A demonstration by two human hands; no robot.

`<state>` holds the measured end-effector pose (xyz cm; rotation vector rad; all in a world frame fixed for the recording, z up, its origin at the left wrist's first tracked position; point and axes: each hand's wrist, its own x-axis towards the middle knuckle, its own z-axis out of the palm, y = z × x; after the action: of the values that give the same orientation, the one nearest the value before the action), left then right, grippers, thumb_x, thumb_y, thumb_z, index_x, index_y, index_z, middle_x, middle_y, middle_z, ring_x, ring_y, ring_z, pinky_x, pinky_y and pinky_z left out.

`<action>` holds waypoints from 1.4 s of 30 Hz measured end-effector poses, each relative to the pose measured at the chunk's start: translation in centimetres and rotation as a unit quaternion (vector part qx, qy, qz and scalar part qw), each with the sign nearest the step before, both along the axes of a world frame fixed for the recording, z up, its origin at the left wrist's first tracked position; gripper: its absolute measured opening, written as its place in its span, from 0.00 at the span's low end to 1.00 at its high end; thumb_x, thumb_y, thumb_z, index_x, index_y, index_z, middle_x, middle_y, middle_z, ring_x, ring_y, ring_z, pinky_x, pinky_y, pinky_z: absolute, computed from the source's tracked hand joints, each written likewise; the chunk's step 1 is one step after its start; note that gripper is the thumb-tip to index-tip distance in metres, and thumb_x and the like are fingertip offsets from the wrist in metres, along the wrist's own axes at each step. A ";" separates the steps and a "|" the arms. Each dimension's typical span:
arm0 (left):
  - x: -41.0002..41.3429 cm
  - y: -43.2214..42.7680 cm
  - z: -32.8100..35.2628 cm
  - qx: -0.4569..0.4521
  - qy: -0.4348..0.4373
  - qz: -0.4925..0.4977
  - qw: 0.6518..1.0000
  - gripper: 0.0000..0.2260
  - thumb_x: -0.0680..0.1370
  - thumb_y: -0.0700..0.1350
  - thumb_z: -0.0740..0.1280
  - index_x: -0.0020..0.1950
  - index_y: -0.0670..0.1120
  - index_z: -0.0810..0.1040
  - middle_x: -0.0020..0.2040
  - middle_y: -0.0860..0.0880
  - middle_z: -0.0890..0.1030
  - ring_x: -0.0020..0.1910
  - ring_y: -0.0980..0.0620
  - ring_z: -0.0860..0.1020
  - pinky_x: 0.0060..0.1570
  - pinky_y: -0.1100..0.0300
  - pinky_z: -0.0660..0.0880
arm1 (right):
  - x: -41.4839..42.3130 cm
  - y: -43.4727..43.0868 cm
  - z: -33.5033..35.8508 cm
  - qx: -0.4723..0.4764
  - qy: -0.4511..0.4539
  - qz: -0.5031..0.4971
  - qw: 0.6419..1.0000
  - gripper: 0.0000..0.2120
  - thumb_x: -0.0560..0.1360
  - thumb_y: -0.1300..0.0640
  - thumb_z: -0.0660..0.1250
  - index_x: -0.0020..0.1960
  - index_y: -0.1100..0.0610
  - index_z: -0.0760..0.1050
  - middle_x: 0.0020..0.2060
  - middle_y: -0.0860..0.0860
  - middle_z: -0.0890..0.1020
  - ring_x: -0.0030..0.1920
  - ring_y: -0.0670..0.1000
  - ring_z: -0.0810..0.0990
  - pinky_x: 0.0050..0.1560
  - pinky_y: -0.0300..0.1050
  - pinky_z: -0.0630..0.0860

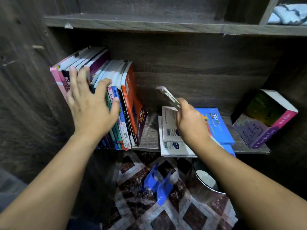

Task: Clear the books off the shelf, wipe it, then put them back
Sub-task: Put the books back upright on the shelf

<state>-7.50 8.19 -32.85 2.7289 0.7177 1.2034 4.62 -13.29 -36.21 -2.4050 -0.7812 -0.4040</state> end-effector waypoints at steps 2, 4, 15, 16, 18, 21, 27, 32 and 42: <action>-0.1 0.1 0.0 -0.003 -0.002 -0.006 1.000 0.21 0.75 0.50 0.69 0.66 0.50 0.72 0.77 0.43 0.53 0.78 0.42 0.44 0.70 0.36 0.48 | -0.6 1.7 0.6 0.096 -0.018 0.029 0.995 0.18 0.81 0.60 0.55 0.70 0.56 0.67 0.57 0.58 0.79 0.54 0.63 0.77 0.50 0.54 0.73; -0.3 0.2 0.0 -0.002 -0.001 -0.012 1.000 0.20 0.75 0.50 0.68 0.67 0.51 0.72 0.78 0.43 0.53 0.78 0.42 0.44 0.70 0.37 0.47 | -1.2 3.2 1.3 0.195 -0.020 0.056 0.979 0.17 0.80 0.62 0.56 0.68 0.56 0.70 0.53 0.54 0.80 0.51 0.54 0.76 0.50 0.43 0.72; -0.7 0.6 -0.2 0.006 -0.013 -0.030 0.999 0.19 0.76 0.47 0.66 0.67 0.51 0.74 0.77 0.44 0.55 0.78 0.44 0.44 0.71 0.39 0.49 | -1.6 11.0 -2.2 0.399 0.112 0.111 0.903 0.17 0.82 0.57 0.57 0.69 0.55 0.71 0.56 0.45 0.80 0.55 0.41 0.77 0.57 0.35 0.72; -0.7 0.6 -0.2 0.006 -0.016 -0.029 0.999 0.19 0.75 0.47 0.66 0.67 0.51 0.73 0.77 0.44 0.55 0.78 0.44 0.44 0.70 0.38 0.49 | -1.7 11.4 -2.9 0.388 0.132 0.120 0.904 0.17 0.82 0.56 0.57 0.70 0.54 0.71 0.57 0.45 0.80 0.56 0.42 0.77 0.59 0.38 0.72; -0.5 0.7 -0.3 0.005 -0.016 -0.028 0.999 0.19 0.75 0.47 0.66 0.66 0.52 0.73 0.77 0.44 0.55 0.78 0.44 0.44 0.70 0.38 0.49 | -1.7 11.8 -3.8 0.357 0.171 0.147 0.906 0.18 0.81 0.52 0.57 0.70 0.54 0.71 0.59 0.48 0.80 0.59 0.46 0.77 0.62 0.45 0.73; -0.3 1.2 -0.5 0.015 -0.027 -0.034 0.999 0.18 0.75 0.47 0.66 0.65 0.50 0.74 0.76 0.43 0.57 0.77 0.43 0.46 0.70 0.36 0.49 | -1.1 11.1 -3.4 0.260 0.243 0.241 0.903 0.23 0.81 0.47 0.55 0.75 0.51 0.65 0.69 0.50 0.74 0.70 0.48 0.69 0.72 0.51 0.65; 0.5 0.4 -0.7 0.005 -0.059 -0.019 0.998 0.18 0.76 0.55 0.64 0.63 0.50 0.74 0.76 0.43 0.57 0.78 0.42 0.45 0.71 0.39 0.47 | 3.1 3.9 -2.4 -0.130 0.212 0.250 0.936 0.24 0.82 0.48 0.57 0.77 0.43 0.57 0.76 0.49 0.61 0.76 0.48 0.58 0.72 0.37 0.53; 1.4 -1.0 -0.4 0.005 -0.024 0.046 0.999 0.33 0.70 0.72 0.63 0.63 0.48 0.70 0.76 0.40 0.55 0.77 0.39 0.44 0.72 0.40 0.48 | 3.0 -2.0 -7.0 -0.356 0.210 0.086 0.906 0.41 0.73 0.34 0.63 0.78 0.41 0.46 0.79 0.54 0.45 0.78 0.58 0.45 0.76 0.59 0.49; 1.8 -0.7 -0.6 0.010 -0.032 0.054 0.998 0.32 0.69 0.70 0.66 0.63 0.48 0.69 0.76 0.39 0.54 0.77 0.39 0.44 0.72 0.40 0.47 | 5.3 -6.6 -8.1 -0.329 0.170 0.085 0.925 0.48 0.68 0.28 0.65 0.78 0.39 0.43 0.79 0.49 0.43 0.78 0.54 0.43 0.76 0.58 0.43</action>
<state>-5.72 7.47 -33.48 2.6842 0.8597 1.3198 9.95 -19.88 -44.31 -2.8566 -1.0707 0.4107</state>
